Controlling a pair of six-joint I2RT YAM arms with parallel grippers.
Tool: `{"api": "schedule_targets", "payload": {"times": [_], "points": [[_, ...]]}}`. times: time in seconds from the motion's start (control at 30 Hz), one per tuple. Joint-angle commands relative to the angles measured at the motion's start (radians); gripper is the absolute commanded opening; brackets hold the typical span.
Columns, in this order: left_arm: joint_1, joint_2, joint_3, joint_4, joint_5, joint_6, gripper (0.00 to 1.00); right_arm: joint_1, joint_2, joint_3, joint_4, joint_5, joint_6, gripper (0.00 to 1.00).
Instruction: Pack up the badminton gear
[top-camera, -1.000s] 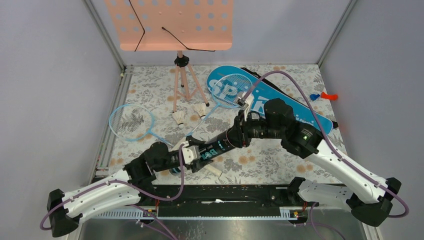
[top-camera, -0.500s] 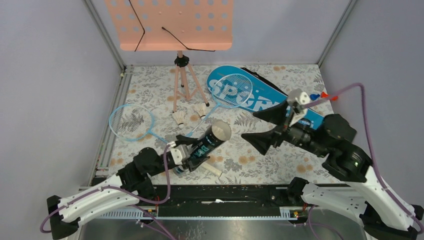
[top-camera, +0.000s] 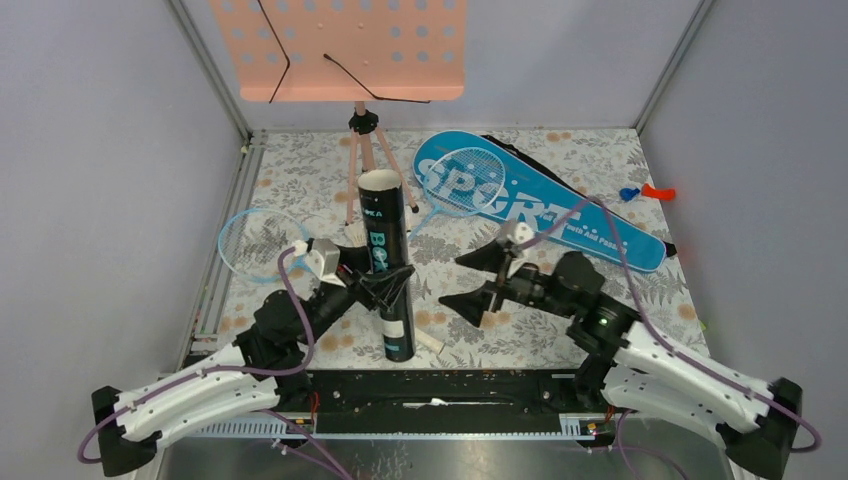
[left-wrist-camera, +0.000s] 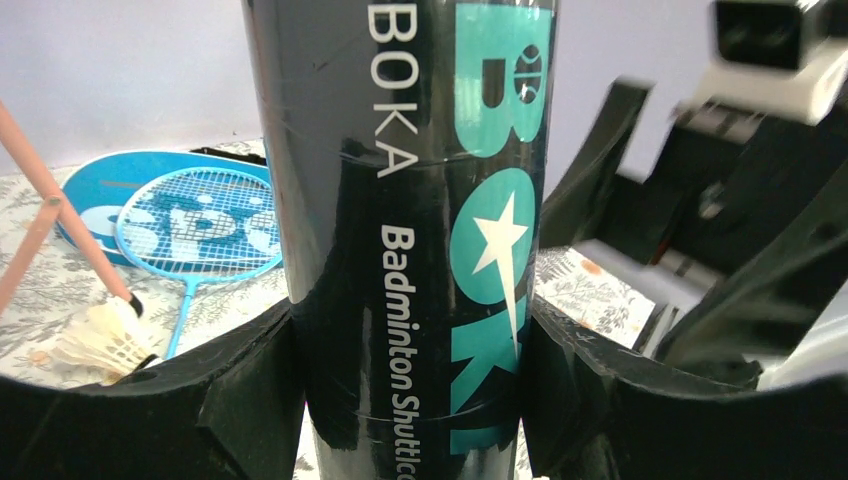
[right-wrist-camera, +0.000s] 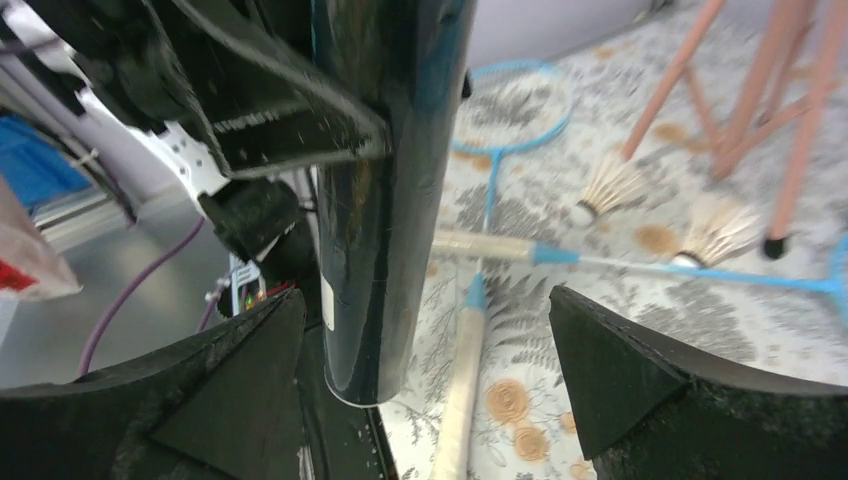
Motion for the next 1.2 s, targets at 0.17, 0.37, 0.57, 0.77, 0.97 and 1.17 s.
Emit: {"api": "schedule_targets", "payload": {"times": [0.17,0.37,0.57,0.77,0.97,1.17], "points": [[-0.003,0.225,0.117,0.210,-0.216,-0.325,0.16,0.022,0.294,0.000,0.406,-0.109,0.083,0.99],[-0.004,0.315,0.101,0.310,-0.253,-0.377,0.16,0.046,0.390,0.054,0.361,0.075,0.038,1.00],[-0.006,0.348,0.088,0.388,-0.221,-0.372,0.18,0.084,0.492,0.069,0.399,0.161,-0.013,1.00],[-0.013,0.387,0.108,0.369,-0.222,-0.385,0.19,0.109,0.547,0.069,0.523,0.250,-0.010,0.95],[-0.017,0.388,0.109,0.357,-0.190,-0.381,0.26,0.112,0.537,0.027,0.621,0.301,0.000,0.53],[-0.016,0.362,0.152,0.245,-0.049,-0.333,0.67,0.110,0.499,-0.033,0.671,0.346,0.006,0.33]]}}
